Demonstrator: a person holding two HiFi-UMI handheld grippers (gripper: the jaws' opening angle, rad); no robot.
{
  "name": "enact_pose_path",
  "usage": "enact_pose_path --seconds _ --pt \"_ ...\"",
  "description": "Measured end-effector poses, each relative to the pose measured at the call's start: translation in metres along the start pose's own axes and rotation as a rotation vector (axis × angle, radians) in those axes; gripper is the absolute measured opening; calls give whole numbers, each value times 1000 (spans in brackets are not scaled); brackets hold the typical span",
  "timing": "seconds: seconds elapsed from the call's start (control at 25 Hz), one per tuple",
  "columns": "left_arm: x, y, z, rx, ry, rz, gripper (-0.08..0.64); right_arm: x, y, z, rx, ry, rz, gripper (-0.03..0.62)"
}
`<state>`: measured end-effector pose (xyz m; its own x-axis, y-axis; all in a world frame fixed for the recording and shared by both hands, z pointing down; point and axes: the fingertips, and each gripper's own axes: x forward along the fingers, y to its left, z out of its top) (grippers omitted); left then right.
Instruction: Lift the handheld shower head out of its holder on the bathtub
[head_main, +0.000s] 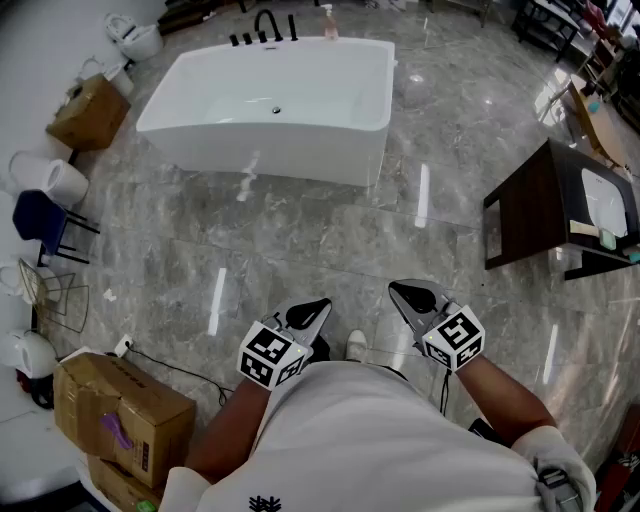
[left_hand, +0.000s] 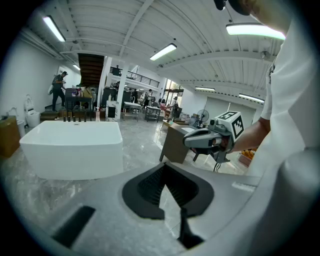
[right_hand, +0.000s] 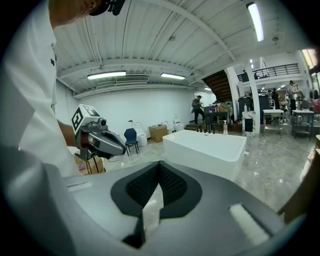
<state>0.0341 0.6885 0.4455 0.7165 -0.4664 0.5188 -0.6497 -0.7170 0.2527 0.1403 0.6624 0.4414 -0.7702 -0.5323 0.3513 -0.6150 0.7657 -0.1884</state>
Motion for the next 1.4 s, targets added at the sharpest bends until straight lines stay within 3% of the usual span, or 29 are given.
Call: enact_pose_path --seconds 0.32,0.48,0.6,0.8,1.2,1.4 --pt "17 32 12 5 6 -30 6 14 -19 6 10 -3 -27 11" --pt "42 67 43 21 -58 -9 15 23 -46 9 29 14 -48 11" --pt "49 109 75 10 -115 26 195 37 -58 26 28 21 -35 11" --pt "58 187 128 6 -178 94 289 80 -88 54 2 27 -11 12" --pt "73 324 151 -63 -174 172 308 177 -136 90 8 60 7 14" --pt "91 358 172 -86 -203 200 305 199 -171 110 25 84 7 14"
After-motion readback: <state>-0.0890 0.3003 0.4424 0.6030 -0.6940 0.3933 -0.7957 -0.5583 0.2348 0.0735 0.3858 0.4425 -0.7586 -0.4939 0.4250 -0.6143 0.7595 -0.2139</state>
